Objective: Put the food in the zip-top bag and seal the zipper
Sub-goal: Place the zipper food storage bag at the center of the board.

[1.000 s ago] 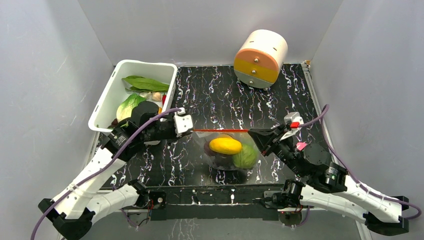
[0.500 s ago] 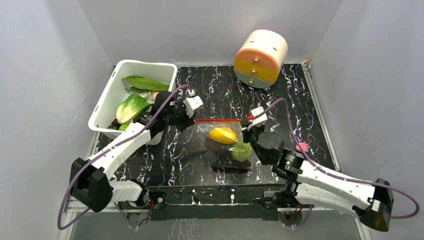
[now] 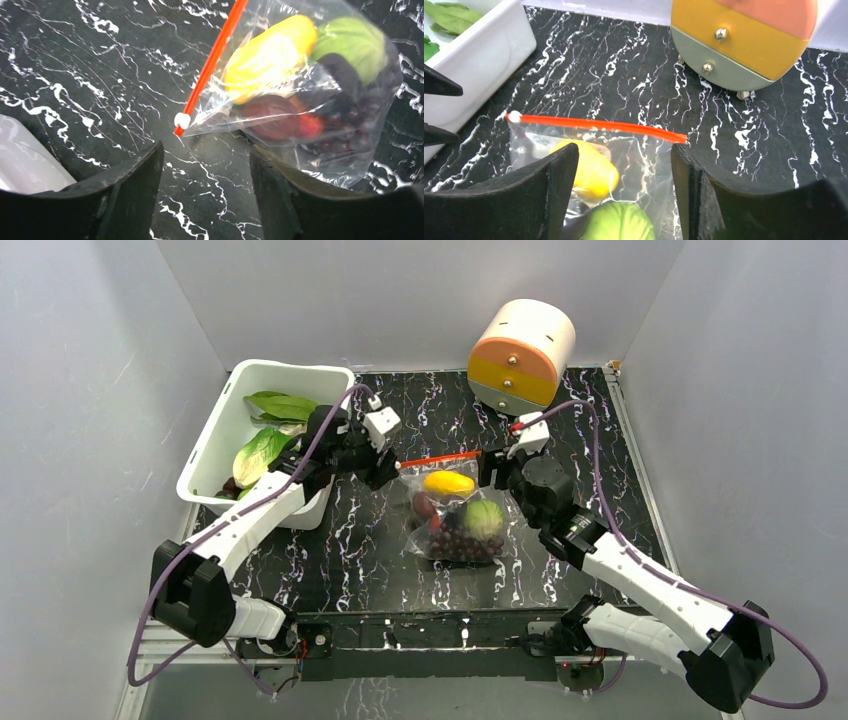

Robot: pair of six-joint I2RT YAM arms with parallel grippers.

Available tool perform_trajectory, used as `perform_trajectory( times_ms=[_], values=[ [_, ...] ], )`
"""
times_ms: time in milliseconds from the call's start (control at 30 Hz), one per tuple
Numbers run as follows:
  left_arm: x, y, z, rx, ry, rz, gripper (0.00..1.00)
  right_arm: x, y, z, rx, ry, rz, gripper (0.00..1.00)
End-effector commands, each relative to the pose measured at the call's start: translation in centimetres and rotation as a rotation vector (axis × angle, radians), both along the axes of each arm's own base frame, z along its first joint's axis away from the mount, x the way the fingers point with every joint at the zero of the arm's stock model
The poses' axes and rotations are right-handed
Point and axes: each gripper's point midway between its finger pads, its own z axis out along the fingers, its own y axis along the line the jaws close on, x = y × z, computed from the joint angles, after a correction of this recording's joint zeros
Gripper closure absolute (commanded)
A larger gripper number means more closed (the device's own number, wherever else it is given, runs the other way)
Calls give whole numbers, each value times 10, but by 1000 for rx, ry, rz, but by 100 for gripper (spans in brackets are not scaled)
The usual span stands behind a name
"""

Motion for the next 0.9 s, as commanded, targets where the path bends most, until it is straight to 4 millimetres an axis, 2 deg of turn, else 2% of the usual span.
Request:
perform_trajectory(
  times_ms=[0, 33, 67, 100, 300, 467, 600, 700, 867],
  values=[
    [11, -2, 52, -77, -63, 60, 34, -2, -4, 43, 135, 6, -51, 27],
    [11, -2, 60, -94, -74, 72, 31, -4, -6, 46, 148, 23, -67, 21],
    [10, -2, 69, -115, -88, 76, 11, -6, -8, 51, 165, 31, -77, 13],
    [8, -2, 79, -135, -106, 78, 3, -8, -10, 55, 182, 42, -88, 4],
    [0, 13, 139, -266, -212, 200, 2, -30, -26, 95, 334, 60, -126, 2],
    [-5, 42, 168, -387, -193, 435, 2, -49, -31, 118, 459, 60, -102, 2],
    [-22, 52, 185, -423, -158, 481, 2, -65, -42, 144, 516, 44, -98, 2],
    [-34, 56, 193, -432, -136, 482, 2, -74, -51, 155, 514, 18, -90, 2],
    [-44, 58, 182, -427, -107, 478, 2, -85, -54, 159, 534, -4, -51, 2]
  ],
)
